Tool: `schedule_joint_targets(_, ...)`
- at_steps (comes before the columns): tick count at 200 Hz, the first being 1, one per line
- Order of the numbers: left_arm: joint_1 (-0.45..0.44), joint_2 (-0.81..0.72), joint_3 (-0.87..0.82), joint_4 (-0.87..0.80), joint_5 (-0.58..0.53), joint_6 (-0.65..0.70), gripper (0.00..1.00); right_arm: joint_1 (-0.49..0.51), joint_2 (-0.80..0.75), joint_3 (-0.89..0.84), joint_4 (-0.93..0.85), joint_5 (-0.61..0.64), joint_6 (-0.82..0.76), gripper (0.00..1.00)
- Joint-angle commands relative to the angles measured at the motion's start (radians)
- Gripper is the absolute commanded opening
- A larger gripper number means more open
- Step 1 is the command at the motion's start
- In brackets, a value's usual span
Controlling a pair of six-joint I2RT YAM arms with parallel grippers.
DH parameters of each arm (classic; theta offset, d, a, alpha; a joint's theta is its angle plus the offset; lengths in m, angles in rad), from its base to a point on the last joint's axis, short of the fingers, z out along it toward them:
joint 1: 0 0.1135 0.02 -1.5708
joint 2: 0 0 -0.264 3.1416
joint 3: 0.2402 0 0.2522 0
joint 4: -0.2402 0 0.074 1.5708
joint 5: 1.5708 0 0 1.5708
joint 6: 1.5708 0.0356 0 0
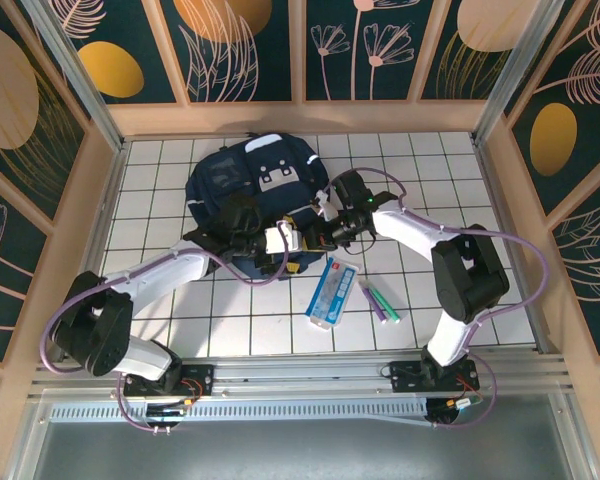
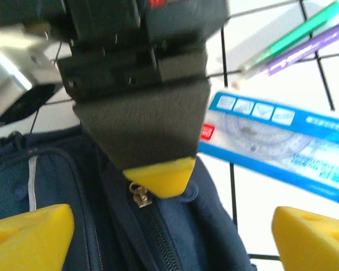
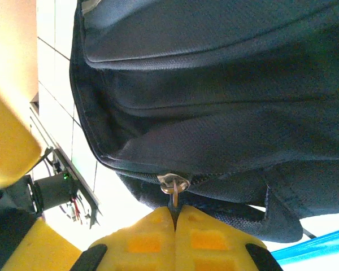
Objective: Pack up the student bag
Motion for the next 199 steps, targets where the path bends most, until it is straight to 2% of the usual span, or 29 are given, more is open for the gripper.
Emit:
schedule_joint_targets(1, 0.004, 0.026, 0.003, -0.01, -0.089, -0.06, 0.79, -0.005, -0.011, 0.017, -0.001, -0.045, -0.031, 0.0)
schedule_joint_targets(12, 0.005, 0.035, 0.0, -0.019, -0.138, -0.06, 0.75, -0.005, -0.014, 0.018, -0.004, -0.047, -0.032, 0.0)
schedule_joint_targets(44, 0.005, 0.093, 0.009, -0.034, -0.256, -0.088, 0.49, -0.005, -0.024, 0.017, -0.007, -0.043, -0.036, 0.0)
schedule_joint_targets(52, 0.004, 0.1, 0.013, -0.047, -0.268, -0.074, 0.32, -0.005, -0.025, 0.019, -0.018, -0.021, -0.042, 0.0)
schedule_joint_targets(64, 0.005, 0.088, 0.006, -0.065, -0.267, -0.029, 0.0, -0.005, -0.016, 0.031, -0.055, 0.071, -0.048, 0.0)
schedule_joint_targets(84, 0.005, 0.032, -0.02, -0.07, -0.256, 0.037, 0.0, -0.027, 0.012, 0.052, -0.134, 0.326, -0.033, 0.0)
schedule_joint_targets(104, 0.005, -0.021, -0.034, -0.12, -0.238, 0.134, 0.0, -0.06, 0.03, 0.053, -0.136, 0.582, -0.007, 0.0)
schedule_joint_targets(125, 0.006, -0.081, -0.066, -0.182, -0.198, 0.251, 0.0, -0.08, 0.043, 0.073, -0.084, 0.71, 0.037, 0.0)
schedule_joint_targets(144, 0.024, -0.142, -0.128, -0.176, -0.193, 0.325, 0.0, -0.1, 0.062, 0.095, -0.025, 0.762, 0.062, 0.0)
schedule_joint_targets(151, 0.04, -0.16, -0.142, -0.174, -0.194, 0.337, 0.0, -0.114, 0.072, 0.101, 0.0, 0.75, 0.062, 0.0)
schedule_joint_targets(165, 0.088, -0.184, -0.138, -0.183, -0.159, 0.322, 0.0, -0.141, 0.079, 0.107, 0.044, 0.552, 0.034, 0.0)
schedule_joint_targets(177, 0.115, -0.193, -0.106, -0.212, -0.105, 0.303, 0.0, -0.127, 0.058, 0.096, 0.068, 0.374, -0.039, 0.0)
schedule_joint_targets(186, 0.118, -0.194, -0.079, -0.222, -0.083, 0.282, 0.0, -0.098, 0.033, 0.091, 0.041, 0.295, -0.07, 0.12)
schedule_joint_targets(199, 0.119, -0.188, -0.041, -0.234, -0.06, 0.244, 0.0, -0.061, -0.008, 0.088, -0.025, 0.219, -0.076, 0.25)
